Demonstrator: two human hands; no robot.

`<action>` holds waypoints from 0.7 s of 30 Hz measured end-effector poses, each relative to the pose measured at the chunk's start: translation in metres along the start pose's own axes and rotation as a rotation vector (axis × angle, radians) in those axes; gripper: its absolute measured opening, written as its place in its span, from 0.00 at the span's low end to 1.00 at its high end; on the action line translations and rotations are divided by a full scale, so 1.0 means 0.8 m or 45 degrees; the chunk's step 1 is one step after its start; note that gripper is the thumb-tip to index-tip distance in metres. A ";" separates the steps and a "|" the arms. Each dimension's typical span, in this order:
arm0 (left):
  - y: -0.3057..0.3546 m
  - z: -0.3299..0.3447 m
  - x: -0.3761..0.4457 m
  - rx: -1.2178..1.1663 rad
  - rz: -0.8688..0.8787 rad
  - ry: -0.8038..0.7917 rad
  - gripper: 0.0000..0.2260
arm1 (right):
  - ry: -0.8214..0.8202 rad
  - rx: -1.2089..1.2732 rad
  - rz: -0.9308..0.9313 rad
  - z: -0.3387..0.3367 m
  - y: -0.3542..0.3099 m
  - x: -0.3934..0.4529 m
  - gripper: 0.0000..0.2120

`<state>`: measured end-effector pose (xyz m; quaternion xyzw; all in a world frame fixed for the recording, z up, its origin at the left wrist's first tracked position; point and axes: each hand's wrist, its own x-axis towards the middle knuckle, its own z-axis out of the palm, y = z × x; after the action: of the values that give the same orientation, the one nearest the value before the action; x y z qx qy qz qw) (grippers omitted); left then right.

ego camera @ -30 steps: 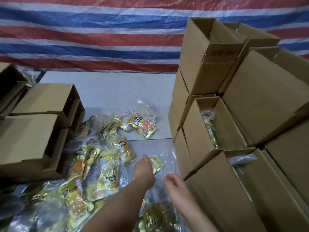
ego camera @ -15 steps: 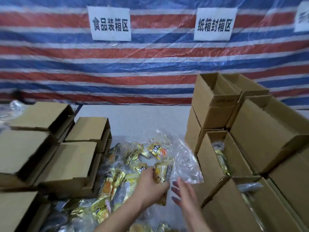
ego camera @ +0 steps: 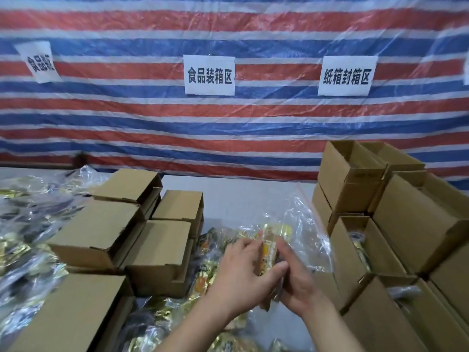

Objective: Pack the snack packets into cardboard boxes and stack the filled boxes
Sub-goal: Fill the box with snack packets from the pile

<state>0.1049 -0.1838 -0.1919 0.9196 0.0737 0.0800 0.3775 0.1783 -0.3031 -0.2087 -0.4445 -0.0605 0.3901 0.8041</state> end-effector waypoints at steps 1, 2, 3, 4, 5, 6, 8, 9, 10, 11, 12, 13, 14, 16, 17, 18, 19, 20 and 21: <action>0.000 0.001 -0.002 0.167 0.016 0.040 0.33 | -0.006 -0.035 0.000 0.003 -0.001 -0.004 0.34; 0.003 -0.002 -0.003 0.238 0.005 0.050 0.38 | -0.007 -0.070 -0.005 0.005 -0.002 -0.006 0.36; 0.004 -0.004 -0.008 0.245 -0.011 0.039 0.40 | -0.006 -0.091 -0.004 0.006 0.000 -0.011 0.34; 0.005 -0.008 -0.007 0.220 -0.014 0.022 0.41 | -0.002 -0.096 -0.010 0.003 -0.002 -0.012 0.31; 0.002 -0.008 -0.010 0.166 -0.023 -0.011 0.41 | 0.015 -0.085 -0.015 -0.001 0.001 -0.014 0.29; -0.003 -0.009 -0.015 0.080 -0.054 -0.060 0.41 | 0.053 -0.074 -0.028 -0.009 0.004 -0.015 0.27; -0.030 -0.007 -0.030 -0.141 -0.155 -0.152 0.36 | 0.139 -0.072 -0.028 -0.031 0.013 -0.019 0.29; -0.044 -0.004 -0.039 -0.209 -0.209 -0.204 0.31 | 0.165 -0.090 -0.017 -0.042 0.015 -0.023 0.31; -0.062 0.000 -0.052 -0.220 -0.273 -0.261 0.28 | 0.177 -0.111 0.006 -0.051 0.020 -0.026 0.32; -0.082 0.007 -0.065 -0.185 -0.329 -0.319 0.25 | 0.184 -0.135 0.042 -0.057 0.024 -0.030 0.33; -0.101 0.015 -0.079 -0.136 -0.373 -0.382 0.24 | 0.197 -0.162 0.074 -0.062 0.030 -0.035 0.34; -0.119 0.024 -0.093 -0.103 -0.406 -0.440 0.24 | 0.219 -0.213 0.105 -0.065 0.035 -0.038 0.34; -0.135 0.035 -0.106 -0.095 -0.437 -0.491 0.24 | 0.253 -0.283 0.131 -0.067 0.041 -0.042 0.34; -0.160 0.056 -0.128 -0.081 -0.490 -0.561 0.24 | 0.321 -0.467 0.178 -0.068 0.054 -0.048 0.35; -0.169 0.066 -0.135 -0.066 -0.511 -0.573 0.24 | 0.338 -0.568 0.197 -0.068 0.061 -0.051 0.36; -0.176 0.075 -0.140 -0.046 -0.529 -0.580 0.23 | 0.343 -0.673 0.221 -0.067 0.067 -0.054 0.38; -0.181 0.083 -0.143 -0.030 -0.546 -0.589 0.23 | 0.340 -0.785 0.249 -0.064 0.073 -0.057 0.40; -0.186 0.090 -0.145 -0.022 -0.560 -0.601 0.22 | 0.325 -0.908 0.283 -0.061 0.079 -0.061 0.42; -0.190 0.096 -0.147 -0.023 -0.572 -0.612 0.20 | 0.302 -1.037 0.318 -0.058 0.085 -0.065 0.44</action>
<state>-0.0061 -0.1524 -0.3638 0.8696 0.1828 -0.2240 0.4003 0.1240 -0.3491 -0.2755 -0.7707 -0.0622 0.3748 0.5115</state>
